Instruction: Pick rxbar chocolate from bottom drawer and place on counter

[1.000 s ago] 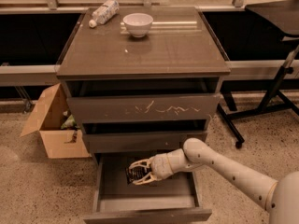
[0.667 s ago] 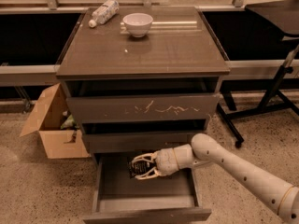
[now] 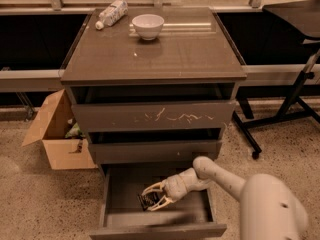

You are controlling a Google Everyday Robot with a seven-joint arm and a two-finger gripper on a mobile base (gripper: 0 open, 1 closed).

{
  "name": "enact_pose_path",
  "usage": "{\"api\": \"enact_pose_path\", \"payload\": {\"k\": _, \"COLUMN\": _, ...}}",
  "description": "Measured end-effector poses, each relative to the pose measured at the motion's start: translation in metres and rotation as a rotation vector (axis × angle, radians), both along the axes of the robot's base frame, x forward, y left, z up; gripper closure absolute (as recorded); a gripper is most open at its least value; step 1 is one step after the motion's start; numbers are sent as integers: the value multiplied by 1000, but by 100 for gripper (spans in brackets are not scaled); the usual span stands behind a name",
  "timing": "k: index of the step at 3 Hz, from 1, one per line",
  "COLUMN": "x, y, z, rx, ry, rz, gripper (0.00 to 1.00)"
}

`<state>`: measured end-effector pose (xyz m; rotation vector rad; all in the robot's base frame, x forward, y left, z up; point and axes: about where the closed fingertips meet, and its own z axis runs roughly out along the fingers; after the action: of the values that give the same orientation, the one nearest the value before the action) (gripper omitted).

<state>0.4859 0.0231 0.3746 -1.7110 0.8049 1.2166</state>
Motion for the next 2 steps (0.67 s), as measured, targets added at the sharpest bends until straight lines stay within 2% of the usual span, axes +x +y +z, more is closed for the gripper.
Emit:
{"api": "enact_pose_path", "payload": {"k": 1, "x": -21, "y": 17, "z": -74, "rx": -24, "ry": 386, "rz": 122, "gripper": 100}}
{"api": "enact_pose_path", "payload": {"k": 2, "x": -36, "y": 37, "z": -129, "rx": -151, "ry": 673, "rz": 217, "gripper": 100}}
